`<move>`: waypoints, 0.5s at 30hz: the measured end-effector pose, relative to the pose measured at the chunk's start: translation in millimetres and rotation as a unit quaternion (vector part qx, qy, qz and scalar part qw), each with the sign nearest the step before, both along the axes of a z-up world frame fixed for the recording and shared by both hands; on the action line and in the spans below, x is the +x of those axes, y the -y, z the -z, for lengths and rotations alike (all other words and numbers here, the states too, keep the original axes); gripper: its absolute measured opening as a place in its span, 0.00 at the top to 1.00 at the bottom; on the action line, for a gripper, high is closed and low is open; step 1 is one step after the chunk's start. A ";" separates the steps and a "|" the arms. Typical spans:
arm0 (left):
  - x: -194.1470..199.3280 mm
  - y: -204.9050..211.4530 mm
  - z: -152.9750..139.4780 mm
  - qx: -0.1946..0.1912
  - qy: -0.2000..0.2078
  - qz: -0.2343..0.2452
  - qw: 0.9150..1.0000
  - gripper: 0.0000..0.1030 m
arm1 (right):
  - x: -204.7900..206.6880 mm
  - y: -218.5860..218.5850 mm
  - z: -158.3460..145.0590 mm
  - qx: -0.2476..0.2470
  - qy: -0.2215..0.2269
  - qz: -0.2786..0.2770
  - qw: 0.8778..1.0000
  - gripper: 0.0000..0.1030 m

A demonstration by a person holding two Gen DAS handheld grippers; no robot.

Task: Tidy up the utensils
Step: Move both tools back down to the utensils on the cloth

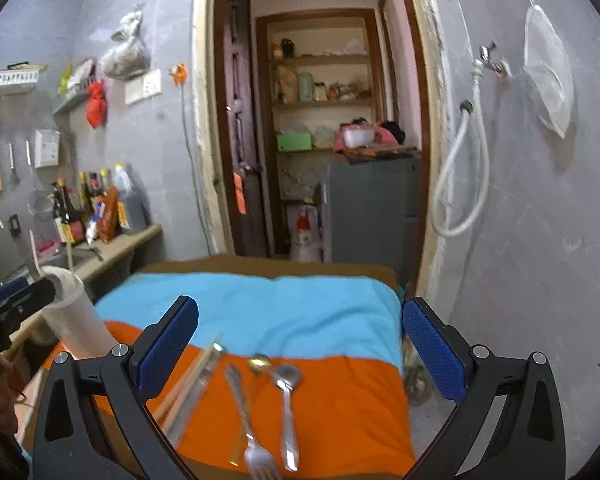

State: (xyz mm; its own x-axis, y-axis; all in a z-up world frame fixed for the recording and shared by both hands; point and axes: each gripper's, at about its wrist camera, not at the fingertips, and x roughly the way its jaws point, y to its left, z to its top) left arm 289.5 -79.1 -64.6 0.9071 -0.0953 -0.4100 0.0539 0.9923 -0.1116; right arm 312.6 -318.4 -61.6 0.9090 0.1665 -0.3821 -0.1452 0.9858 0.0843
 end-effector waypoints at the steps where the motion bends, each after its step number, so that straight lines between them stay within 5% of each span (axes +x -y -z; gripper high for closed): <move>1: 1.3 4.5 5.0 0.003 -0.007 0.002 1.000 0.07 | 1.1 4.3 5.0 0.000 -0.006 0.002 1.000 0.00; 15: 35.8 36.1 79.4 0.060 -0.131 0.015 0.989 0.08 | 28.9 20.1 60.6 0.022 -0.094 -0.026 0.995 0.00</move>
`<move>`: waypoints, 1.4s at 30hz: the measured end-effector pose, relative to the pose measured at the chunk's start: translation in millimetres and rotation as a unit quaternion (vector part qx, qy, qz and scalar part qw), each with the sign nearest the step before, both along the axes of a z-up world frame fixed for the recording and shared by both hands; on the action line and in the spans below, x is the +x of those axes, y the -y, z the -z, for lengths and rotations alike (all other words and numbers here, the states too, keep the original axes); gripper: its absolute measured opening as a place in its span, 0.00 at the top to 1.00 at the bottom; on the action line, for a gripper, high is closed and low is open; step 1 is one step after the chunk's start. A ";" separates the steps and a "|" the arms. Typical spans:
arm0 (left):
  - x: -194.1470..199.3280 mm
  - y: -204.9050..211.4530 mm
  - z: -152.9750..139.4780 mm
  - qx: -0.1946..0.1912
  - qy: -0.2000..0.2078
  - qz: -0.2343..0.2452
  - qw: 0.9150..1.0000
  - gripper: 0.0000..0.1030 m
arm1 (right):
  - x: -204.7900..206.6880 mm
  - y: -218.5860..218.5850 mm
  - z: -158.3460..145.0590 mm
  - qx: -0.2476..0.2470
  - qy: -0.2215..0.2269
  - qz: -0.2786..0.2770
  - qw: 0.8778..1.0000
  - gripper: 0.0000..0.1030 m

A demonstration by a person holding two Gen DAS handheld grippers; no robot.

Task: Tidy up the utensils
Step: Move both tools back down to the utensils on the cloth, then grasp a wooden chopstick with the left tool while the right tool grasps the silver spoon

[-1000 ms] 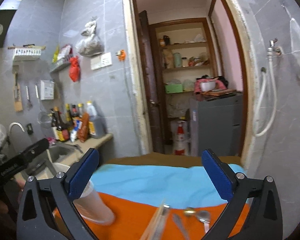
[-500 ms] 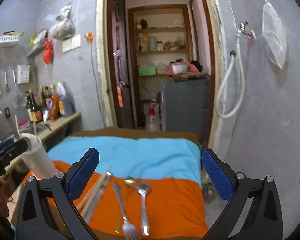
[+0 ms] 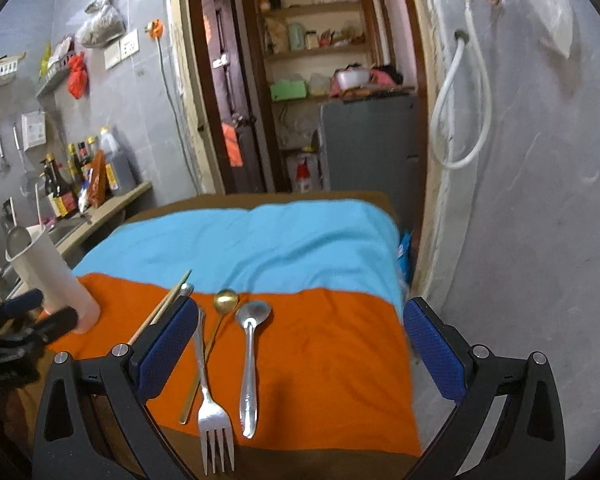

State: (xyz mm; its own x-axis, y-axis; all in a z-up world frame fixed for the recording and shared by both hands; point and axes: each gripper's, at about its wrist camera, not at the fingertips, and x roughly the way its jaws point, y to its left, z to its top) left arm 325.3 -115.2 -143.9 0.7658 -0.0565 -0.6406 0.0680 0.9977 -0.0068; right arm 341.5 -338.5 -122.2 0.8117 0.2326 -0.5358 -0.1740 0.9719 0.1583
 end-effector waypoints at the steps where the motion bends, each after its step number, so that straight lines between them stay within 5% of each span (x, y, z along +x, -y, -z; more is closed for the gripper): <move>1: 2.0 0.2 4.0 0.001 -0.008 0.002 1.000 0.09 | 3.0 -1.9 3.2 0.000 -0.008 -0.005 1.000 0.00; 11: 21.5 10.5 34.9 0.043 -0.079 0.021 0.996 0.50 | 23.5 -16.0 27.8 -0.016 -0.071 -0.035 0.997 0.17; 24: 60.5 25.3 45.5 0.075 -0.119 0.035 0.989 0.56 | 53.4 -36.1 48.1 -0.069 -0.150 -0.057 0.985 0.37; 33: 82.0 36.1 47.5 0.084 -0.141 0.042 0.986 0.81 | 62.6 -51.1 46.5 -0.108 -0.151 -0.061 0.981 0.69; 38: 84.8 39.8 47.1 0.078 -0.150 0.053 0.984 0.98 | 63.3 -50.9 46.3 -0.095 -0.166 -0.055 0.980 0.75; 42: 83.2 22.8 43.7 0.009 -0.153 0.042 0.987 0.98 | 65.5 -53.9 44.1 -0.086 -0.171 -0.057 0.980 0.88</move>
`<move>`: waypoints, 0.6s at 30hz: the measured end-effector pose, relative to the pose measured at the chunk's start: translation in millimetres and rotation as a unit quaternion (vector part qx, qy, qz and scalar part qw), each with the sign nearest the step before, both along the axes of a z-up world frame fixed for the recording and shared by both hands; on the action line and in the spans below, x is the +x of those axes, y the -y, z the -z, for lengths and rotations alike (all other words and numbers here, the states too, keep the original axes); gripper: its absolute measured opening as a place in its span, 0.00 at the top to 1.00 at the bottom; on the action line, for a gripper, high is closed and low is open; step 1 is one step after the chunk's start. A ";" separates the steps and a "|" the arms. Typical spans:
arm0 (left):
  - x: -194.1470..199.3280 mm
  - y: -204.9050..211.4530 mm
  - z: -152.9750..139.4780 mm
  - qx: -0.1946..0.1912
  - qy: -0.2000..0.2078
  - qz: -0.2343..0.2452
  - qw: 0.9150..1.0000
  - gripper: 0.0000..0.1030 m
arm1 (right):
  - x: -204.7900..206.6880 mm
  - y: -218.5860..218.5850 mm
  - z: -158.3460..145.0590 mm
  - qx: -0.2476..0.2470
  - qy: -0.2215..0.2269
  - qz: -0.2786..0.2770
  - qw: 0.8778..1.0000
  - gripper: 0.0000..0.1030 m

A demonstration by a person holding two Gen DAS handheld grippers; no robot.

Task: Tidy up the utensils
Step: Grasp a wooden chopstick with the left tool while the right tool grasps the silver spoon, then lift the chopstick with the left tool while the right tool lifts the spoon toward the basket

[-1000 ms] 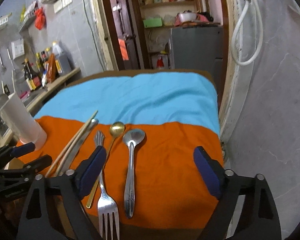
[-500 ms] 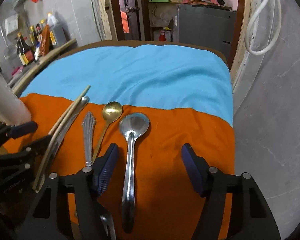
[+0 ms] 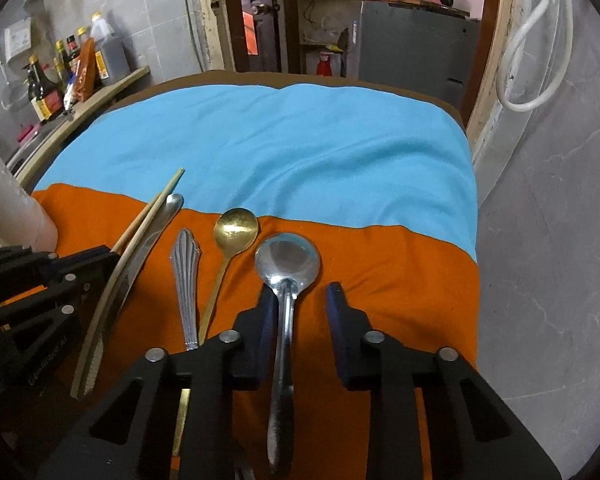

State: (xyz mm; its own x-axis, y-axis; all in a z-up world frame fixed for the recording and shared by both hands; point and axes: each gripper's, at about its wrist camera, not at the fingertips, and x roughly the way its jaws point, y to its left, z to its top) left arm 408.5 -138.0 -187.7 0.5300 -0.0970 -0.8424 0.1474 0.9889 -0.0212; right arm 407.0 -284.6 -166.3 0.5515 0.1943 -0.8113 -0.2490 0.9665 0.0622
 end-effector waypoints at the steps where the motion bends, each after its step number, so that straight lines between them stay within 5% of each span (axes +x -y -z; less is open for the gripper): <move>1: -1.3 -3.0 -1.9 -0.012 0.002 -0.004 1.000 0.98 | -0.3 1.2 -0.1 0.009 0.000 -0.001 1.000 0.94; 7: -26.9 -23.1 -17.1 -0.071 0.046 -0.019 0.996 0.98 | -7.1 14.4 -3.4 0.066 0.011 0.006 0.998 0.96; 18: -78.4 -32.5 -51.4 -0.096 0.140 -0.032 0.985 0.98 | -42.3 14.2 -30.7 0.119 0.113 -0.010 0.986 0.96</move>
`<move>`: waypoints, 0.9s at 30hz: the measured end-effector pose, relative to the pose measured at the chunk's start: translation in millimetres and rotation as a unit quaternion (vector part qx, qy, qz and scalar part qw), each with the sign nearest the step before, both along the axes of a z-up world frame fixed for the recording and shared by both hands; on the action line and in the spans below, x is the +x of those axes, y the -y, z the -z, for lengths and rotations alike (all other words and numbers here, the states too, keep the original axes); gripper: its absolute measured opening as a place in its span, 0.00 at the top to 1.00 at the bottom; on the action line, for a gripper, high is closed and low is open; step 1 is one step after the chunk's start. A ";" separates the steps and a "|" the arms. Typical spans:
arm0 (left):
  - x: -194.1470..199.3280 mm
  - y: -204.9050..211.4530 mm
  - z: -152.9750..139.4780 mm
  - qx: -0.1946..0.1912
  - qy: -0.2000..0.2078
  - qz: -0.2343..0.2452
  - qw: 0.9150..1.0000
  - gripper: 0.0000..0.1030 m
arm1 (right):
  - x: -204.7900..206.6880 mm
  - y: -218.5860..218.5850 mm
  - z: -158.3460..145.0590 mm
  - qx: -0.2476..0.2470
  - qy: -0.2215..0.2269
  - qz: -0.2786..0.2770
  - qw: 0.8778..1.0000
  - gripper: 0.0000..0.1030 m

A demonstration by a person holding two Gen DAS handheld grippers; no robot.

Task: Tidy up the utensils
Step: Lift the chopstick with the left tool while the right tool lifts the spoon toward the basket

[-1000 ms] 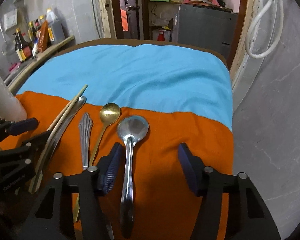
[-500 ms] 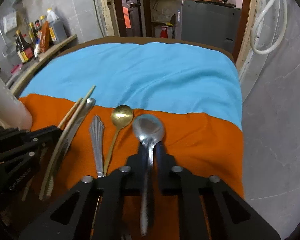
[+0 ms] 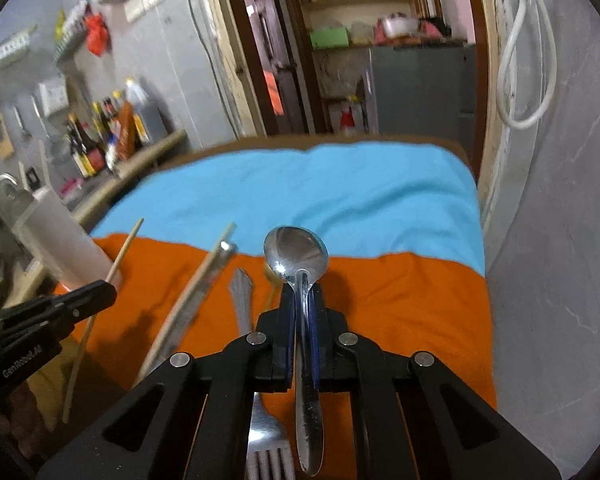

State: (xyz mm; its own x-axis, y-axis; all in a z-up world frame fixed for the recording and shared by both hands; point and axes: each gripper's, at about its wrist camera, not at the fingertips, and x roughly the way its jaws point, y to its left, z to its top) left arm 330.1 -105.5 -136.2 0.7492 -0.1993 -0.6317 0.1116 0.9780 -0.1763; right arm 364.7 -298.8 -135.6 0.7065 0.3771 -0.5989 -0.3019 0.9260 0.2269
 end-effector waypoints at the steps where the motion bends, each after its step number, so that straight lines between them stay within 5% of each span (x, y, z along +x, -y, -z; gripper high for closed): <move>1: -3.8 -0.6 -4.1 -0.001 0.010 -0.002 1.000 0.98 | -3.8 0.1 -3.1 0.004 0.011 0.001 1.000 0.96; 15: -27.6 -32.6 -59.9 -0.037 0.099 -0.028 0.994 0.98 | -34.6 -10.6 -55.4 0.091 0.129 -0.005 0.987 0.96; 27: -22.6 -121.0 -122.5 -0.074 0.170 -0.053 0.981 0.98 | -35.5 -63.9 -117.4 0.153 0.210 -0.023 0.965 0.96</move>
